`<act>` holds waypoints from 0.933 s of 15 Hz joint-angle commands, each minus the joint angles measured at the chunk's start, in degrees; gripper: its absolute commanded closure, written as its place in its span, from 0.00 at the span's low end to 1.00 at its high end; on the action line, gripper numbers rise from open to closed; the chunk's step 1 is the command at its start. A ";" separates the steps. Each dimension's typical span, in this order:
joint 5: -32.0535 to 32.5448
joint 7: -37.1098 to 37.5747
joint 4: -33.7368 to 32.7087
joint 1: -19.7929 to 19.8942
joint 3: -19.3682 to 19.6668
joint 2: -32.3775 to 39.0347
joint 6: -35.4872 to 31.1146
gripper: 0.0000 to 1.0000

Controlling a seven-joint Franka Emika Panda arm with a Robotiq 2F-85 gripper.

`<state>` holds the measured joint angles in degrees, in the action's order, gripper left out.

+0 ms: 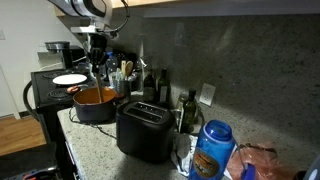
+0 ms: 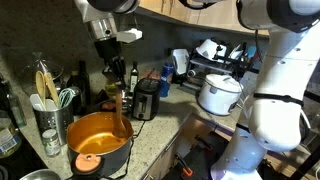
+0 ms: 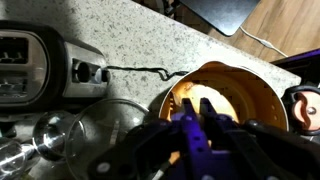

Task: Use the wooden spoon to stir the pot.

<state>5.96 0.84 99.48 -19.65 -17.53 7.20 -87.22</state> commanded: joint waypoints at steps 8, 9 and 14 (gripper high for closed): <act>-0.28 -0.71 1.99 -0.87 -0.92 -1.14 -14.37 0.96; -0.94 -1.35 1.97 -0.78 -0.89 -1.14 -14.74 0.96; -9.44 -10.36 0.66 0.77 -0.73 -0.27 -11.78 0.96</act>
<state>1.18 -4.46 100.35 -20.33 -18.19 7.20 -100.69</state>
